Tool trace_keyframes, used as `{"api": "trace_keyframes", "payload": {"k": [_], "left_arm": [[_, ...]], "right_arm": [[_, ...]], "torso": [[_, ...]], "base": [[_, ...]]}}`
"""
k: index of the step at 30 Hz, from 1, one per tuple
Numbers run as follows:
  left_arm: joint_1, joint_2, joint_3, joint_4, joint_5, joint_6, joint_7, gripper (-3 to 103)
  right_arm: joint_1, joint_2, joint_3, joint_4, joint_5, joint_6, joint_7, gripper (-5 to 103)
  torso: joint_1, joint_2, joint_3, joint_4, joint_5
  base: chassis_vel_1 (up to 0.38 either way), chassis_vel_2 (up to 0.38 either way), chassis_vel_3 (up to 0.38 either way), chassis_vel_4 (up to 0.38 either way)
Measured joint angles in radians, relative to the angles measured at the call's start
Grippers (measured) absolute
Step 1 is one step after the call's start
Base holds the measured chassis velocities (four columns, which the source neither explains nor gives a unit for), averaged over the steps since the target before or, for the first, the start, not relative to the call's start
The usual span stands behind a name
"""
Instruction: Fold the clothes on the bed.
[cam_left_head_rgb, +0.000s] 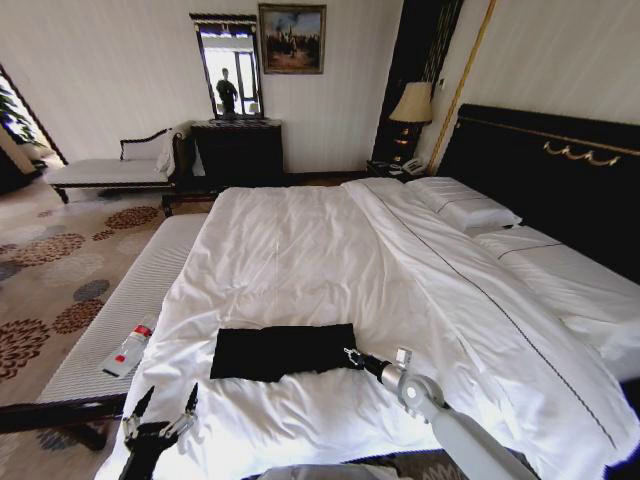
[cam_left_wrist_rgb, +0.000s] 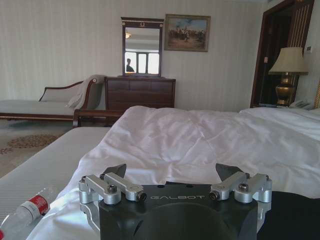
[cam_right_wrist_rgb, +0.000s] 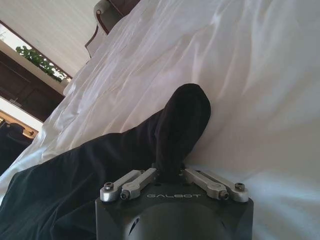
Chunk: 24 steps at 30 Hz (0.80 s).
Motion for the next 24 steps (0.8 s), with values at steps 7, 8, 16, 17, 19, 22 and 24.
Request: {"api": "trace_keyframes", "payload": {"k": [7, 8, 16, 17, 19, 22, 24], "left_arm": [[0.000, 0.000, 0.000, 0.000, 0.000, 0.000, 0.000, 100], [0.000, 0.000, 0.000, 0.000, 0.000, 0.000, 0.000, 100], [0.000, 0.000, 0.000, 0.000, 0.000, 0.000, 0.000, 100], [0.000, 0.000, 0.000, 0.000, 0.000, 0.000, 0.000, 100], [0.000, 0.000, 0.000, 0.000, 0.000, 0.000, 0.000, 100], [0.000, 0.000, 0.000, 0.000, 0.000, 0.000, 0.000, 100], [0.000, 0.000, 0.000, 0.000, 0.000, 0.000, 0.000, 100]], "right_arm": [[-0.030, 0.002, 0.039, 0.096, 0.006, 0.017, 0.032, 5], [-0.035, -0.003, 0.050, 0.117, 0.007, 0.021, 0.041, 5], [-0.045, -0.070, 0.163, 0.176, 0.004, -0.001, 0.084, 5], [-0.041, -0.081, 0.177, 0.166, 0.001, -0.012, 0.089, 5], [-0.035, -0.093, 0.188, 0.151, -0.008, -0.017, 0.091, 5], [-0.005, -0.130, 0.201, 0.071, -0.087, -0.022, 0.100, 5], [0.001, -0.141, 0.198, 0.046, -0.119, -0.019, 0.099, 5]], "torso": [[0.000, 0.000, 0.000, 0.0002, 0.0002], [0.000, 0.000, 0.000, 0.0002, 0.0002], [0.000, 0.000, 0.000, -0.0004, -0.0001], [0.000, 0.000, 0.000, -0.0003, 0.0002], [0.000, 0.000, 0.000, -0.0002, 0.0001], [0.000, 0.000, 0.000, 0.0000, 0.0001], [0.000, 0.000, 0.000, 0.0000, 0.0001]], "base": [[0.000, 0.000, 0.000, 0.000], [0.000, 0.000, 0.000, 0.000], [0.000, 0.000, 0.000, 0.000], [0.000, 0.000, 0.000, 0.000], [0.000, 0.000, 0.000, 0.000], [0.000, 0.000, 0.000, 0.000], [0.000, 0.000, 0.000, 0.000]]}}
